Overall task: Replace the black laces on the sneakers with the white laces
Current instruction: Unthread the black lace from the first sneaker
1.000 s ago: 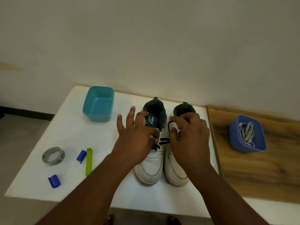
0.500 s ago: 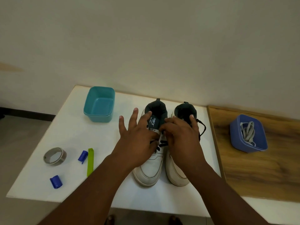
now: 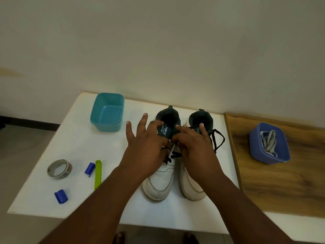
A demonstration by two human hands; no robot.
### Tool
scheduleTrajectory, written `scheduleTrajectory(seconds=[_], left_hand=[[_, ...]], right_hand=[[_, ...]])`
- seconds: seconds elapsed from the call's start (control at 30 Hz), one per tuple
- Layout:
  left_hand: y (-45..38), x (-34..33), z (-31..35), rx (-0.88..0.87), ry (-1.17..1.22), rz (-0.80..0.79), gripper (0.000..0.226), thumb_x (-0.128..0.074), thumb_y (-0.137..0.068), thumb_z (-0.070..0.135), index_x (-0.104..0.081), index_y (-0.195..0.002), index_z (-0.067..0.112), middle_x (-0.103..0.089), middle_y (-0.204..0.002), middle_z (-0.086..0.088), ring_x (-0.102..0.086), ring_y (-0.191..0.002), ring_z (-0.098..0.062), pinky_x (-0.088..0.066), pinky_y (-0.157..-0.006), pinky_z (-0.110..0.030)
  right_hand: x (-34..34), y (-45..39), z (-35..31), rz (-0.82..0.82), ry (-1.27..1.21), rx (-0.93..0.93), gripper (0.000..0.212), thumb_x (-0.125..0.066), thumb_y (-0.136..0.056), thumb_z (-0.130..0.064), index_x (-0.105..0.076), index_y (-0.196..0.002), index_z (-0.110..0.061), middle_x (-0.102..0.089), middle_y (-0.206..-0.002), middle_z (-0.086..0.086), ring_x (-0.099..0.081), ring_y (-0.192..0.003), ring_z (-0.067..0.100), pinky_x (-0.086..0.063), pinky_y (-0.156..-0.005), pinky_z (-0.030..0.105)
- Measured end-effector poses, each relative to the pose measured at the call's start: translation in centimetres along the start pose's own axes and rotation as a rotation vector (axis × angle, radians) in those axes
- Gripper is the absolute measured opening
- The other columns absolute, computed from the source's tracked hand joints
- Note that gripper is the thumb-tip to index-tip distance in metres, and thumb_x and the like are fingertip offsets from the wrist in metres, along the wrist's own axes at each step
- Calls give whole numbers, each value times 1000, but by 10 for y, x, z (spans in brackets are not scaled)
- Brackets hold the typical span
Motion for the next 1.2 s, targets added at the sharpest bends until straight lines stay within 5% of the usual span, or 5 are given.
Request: scheduleTrajectory(seconds=[0.17,0.37,0.6,0.9,1.2], left_hand=[[7,23,-22,249,96,415,12,-62,-89,33,-68,-100,32,-49,-142,0,-27,-147,-30,-25,-114,-64],[1,2,-5,15,55,89,29,-61,-89,43,-62,-117,47,-4,-167,4,19,-152,-27,8,-119,-61],[2,29,-25,134,111,493,12,-63,-95,25,-70,-103,31,-52,-137,-2,-28,-146,-33,-21,-116,-65],[1,4,-13,69,-43,63,15,-60,-94,50,-68,-105,47,-21,-160,5,15,-153,-30,12,-116,-64],[15,47,-31,323,309,734,27,-45,-95,19,-55,-120,20,-51,-130,-12,-48,-123,-33,-43,-97,-57]], right_hand=[[1,-1,-2,0,18,-8,30,-62,-94,-2,-74,-98,-29,-66,-134,1,-58,-127,19,2,-124,37],[3,-1,-3,1,39,-9,35,-65,-88,3,-75,-99,-29,-68,-131,2,-57,-131,23,1,-124,43],[4,0,-5,9,66,-31,29,-68,-91,-5,-75,-97,-33,-68,-132,-1,-52,-137,25,5,-123,44],[3,-1,-4,14,70,-33,29,-71,-88,-5,-75,-95,-33,-69,-129,-1,-54,-134,24,2,-124,47],[5,0,-4,22,22,-44,31,-68,-90,-5,-75,-97,-34,-68,-132,-3,-50,-138,25,9,-123,40]])
Point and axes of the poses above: each hand's wrist, its own y-axis away from the middle knuckle, its own x-axis out of the back of the hand, z = x × y, the point moved 4 cm from there along -y, towards the middle knuckle
